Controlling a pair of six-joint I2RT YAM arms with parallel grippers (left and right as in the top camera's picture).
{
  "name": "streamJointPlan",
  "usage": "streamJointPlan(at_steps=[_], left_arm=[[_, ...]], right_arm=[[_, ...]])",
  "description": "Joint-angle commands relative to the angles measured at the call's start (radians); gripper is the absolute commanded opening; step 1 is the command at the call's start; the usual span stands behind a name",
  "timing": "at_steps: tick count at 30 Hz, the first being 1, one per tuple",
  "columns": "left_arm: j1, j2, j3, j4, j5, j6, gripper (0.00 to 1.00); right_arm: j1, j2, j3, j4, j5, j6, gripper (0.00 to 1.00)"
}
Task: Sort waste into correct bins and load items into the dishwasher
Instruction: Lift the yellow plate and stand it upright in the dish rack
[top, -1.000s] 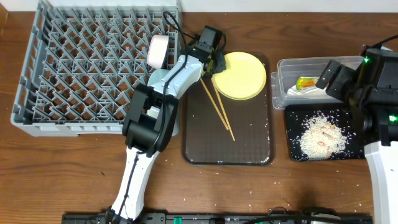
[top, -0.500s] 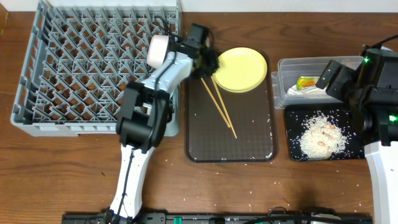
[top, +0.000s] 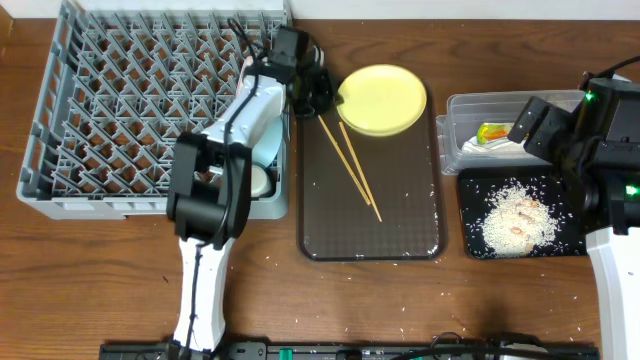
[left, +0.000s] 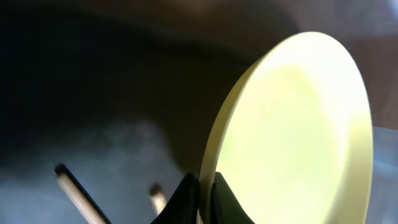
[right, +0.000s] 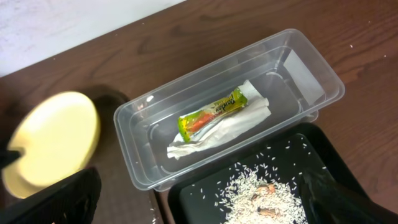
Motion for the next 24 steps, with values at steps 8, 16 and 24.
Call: streamJointPlan(at_steps=[8,16,24], left_arm=[[0.07,-0.306,0.001,0.007,0.01,0.08,0.07],[0.327,-0.401,0.001,0.01,-0.021,0.161,0.07],[0.513,-0.407,0.001,-0.001,-0.165,0.333,0.07]], right_arm=[[-0.004,-0.002,0.013,0.001,0.01,0.01,0.99],[-0.004,-0.002,0.013,0.001,0.01,0.01,0.99],[-0.004,-0.002,0.013,0.0,0.01,0.01,0.99]])
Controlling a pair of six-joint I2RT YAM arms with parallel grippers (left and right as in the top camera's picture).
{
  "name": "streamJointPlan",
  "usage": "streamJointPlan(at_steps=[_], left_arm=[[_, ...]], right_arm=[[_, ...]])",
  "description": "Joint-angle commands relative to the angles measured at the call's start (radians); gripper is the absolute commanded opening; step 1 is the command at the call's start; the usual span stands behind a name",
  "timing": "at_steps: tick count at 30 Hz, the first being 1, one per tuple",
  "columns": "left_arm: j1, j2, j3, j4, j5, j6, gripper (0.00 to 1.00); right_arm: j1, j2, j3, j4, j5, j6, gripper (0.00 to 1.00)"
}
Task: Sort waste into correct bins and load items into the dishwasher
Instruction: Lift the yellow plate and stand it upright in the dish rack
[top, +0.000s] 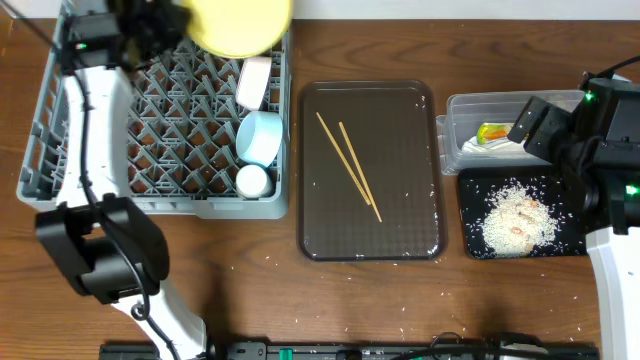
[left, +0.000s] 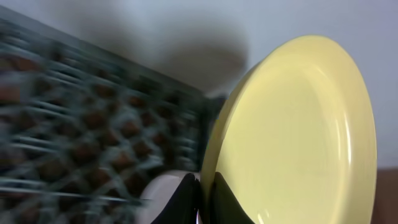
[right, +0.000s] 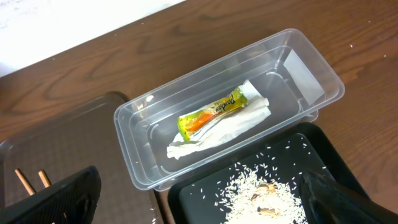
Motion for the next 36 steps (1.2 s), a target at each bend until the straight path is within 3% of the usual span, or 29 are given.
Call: streamJointPlan(at_steps=[1,6,11,36], left_arm=[[0.047,-0.025,0.001,-0.002,-0.142,0.139,0.07],[0.065,-0.024,0.001,-0.001,-0.315,0.24,0.07],[0.065,-0.018,-0.003,-0.006,-0.419,0.264,0.07],[0.0,-0.007,-0.062,-0.027,-0.667,0.358,0.07]], right_arm=[[-0.004,-0.002,0.013,0.001,0.01,0.01,0.99],[-0.004,-0.002,0.013,0.001,0.01,0.01,0.99],[-0.004,-0.002,0.013,0.001,0.01,0.01,0.99],[-0.004,-0.002,0.013,0.001,0.01,0.01,0.99]])
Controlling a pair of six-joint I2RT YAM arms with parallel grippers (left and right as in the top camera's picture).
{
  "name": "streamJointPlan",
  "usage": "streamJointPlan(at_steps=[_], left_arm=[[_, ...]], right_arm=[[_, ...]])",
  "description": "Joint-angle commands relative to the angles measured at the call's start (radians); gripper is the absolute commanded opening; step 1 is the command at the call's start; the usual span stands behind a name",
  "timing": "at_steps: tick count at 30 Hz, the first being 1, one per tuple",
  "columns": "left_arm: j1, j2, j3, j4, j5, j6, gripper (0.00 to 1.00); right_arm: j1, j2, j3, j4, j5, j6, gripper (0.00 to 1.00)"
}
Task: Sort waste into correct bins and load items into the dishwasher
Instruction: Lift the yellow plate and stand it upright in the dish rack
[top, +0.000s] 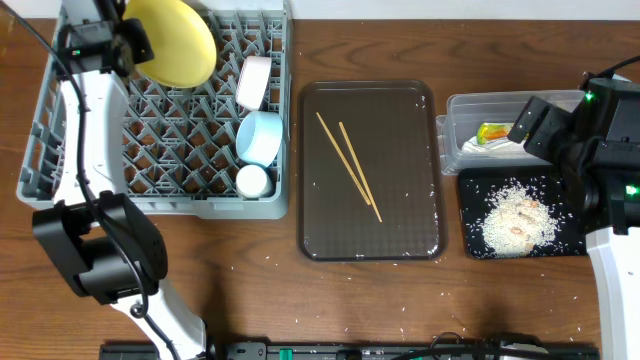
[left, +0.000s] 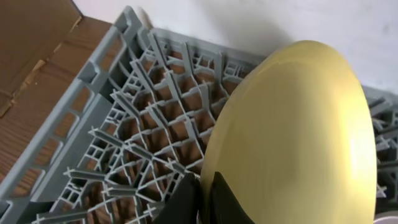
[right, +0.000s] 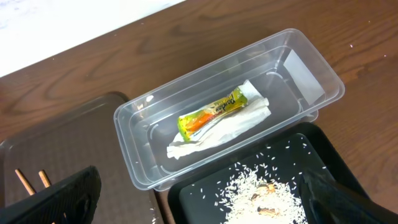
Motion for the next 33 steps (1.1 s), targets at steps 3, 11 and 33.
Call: streamJointPlan(at_steps=[3,11,33], left_arm=[[-0.019,-0.007,-0.018,0.002,-0.077,0.034,0.07],[-0.026,-0.007,-0.026,-0.003,-0.086,0.038,0.07],[-0.149,-0.007,-0.074,0.014,-0.204,0.067,0.08]], right_arm=[[-0.004,-0.002,0.013,0.001,0.009,0.01,0.99],[-0.004,-0.002,0.013,0.001,0.009,0.01,0.99],[-0.004,-0.002,0.013,0.001,0.009,0.01,0.99]])
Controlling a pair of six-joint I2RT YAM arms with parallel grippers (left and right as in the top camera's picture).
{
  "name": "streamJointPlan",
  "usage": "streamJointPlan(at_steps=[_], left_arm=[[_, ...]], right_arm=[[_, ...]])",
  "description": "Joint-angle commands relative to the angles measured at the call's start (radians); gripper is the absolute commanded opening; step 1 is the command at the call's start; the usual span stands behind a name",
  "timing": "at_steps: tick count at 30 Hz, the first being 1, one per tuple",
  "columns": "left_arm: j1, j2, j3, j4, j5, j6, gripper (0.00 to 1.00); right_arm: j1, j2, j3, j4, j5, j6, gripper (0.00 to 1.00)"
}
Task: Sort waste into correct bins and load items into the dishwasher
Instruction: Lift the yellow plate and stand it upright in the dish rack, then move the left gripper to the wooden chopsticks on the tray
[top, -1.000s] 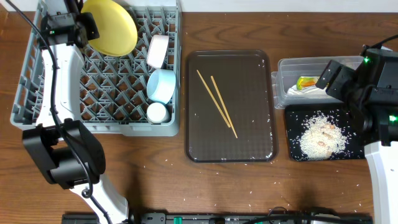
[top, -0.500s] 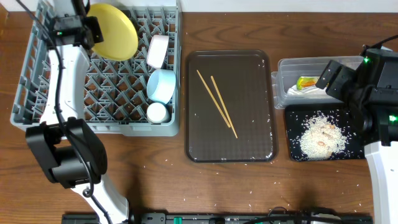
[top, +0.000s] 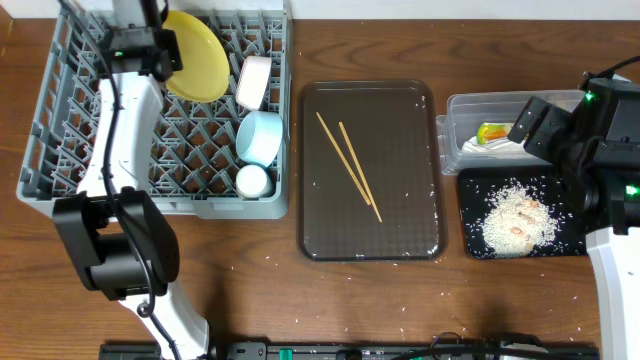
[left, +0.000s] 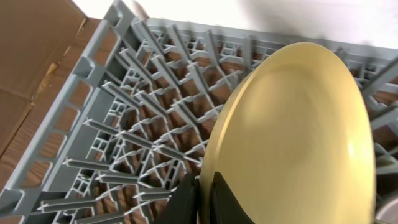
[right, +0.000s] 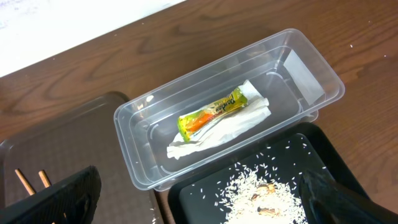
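Observation:
My left gripper (left: 205, 199) is shut on the rim of a yellow plate (top: 200, 55), which stands tilted over the back middle of the grey dish rack (top: 60, 150); the plate (left: 298, 130) fills the left wrist view above the rack's tines (left: 124, 137). Two chopsticks (top: 350, 165) lie on the dark tray (top: 410, 230). My right gripper (right: 199, 199) hangs open above the clear bin (right: 311, 68) holding a wrapper (right: 214, 115) and napkin, and the black bin (top: 470, 240) with rice (top: 515, 220).
In the rack's right column sit a pink cup (top: 253, 82), a light blue bowl (top: 261, 136) and a small white cup (top: 250, 180). Rice grains are scattered on the wooden table (top: 300, 300). A cardboard surface (left: 31, 68) lies left of the rack.
The left gripper, still shut on the yellow plate, has shifted right along the rack's back, from the back left towards the pink cup. The right arm has not moved.
The left gripper first held the yellow plate by its rim at the tray's back edge. Then the plate was above the rack's back, then over the rack's back left, and now it stands near the back middle. The right arm stayed still throughout.

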Motion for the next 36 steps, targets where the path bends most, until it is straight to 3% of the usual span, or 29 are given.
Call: streamJointPlan(at_steps=[1,3,6,16,20,23,28,32,36], left_arm=[[-0.037,-0.007,-0.005,-0.01,-0.035,0.013,0.08],[-0.05,-0.007,-0.005,-0.018,-0.042,0.013,0.24],[-0.071,-0.008,-0.005,-0.031,-0.041,0.013,0.36],[-0.165,-0.026,-0.004,-0.058,-0.041,0.013,0.58],[-0.238,-0.14,-0.004,-0.104,-0.039,-0.019,0.63],[-0.327,-0.24,-0.004,-0.212,0.079,-0.158,0.64],[-0.517,-0.203,-0.006,-0.437,0.103,-0.556,0.63],[-0.629,-0.084,-0.007,-0.442,0.101,-0.65,0.63],[-0.665,0.067,-0.007,-0.436,0.103,-0.851,0.54]], right_arm=[[-0.004,-0.002,0.013,0.001,0.01,0.01,0.99],[-0.004,-0.002,0.013,0.001,0.01,0.01,0.99],[-0.004,-0.002,0.013,0.001,0.01,0.01,0.99],[-0.004,-0.002,0.013,0.001,0.01,0.01,0.99],[-0.004,-0.002,0.013,0.001,0.01,0.01,0.99],[-0.004,-0.002,0.013,0.001,0.01,0.01,0.99],[-0.004,-0.002,0.013,0.001,0.01,0.01,0.99],[-0.004,-0.002,0.013,0.001,0.01,0.01,0.99],[-0.004,-0.002,0.013,0.001,0.01,0.01,0.99]])
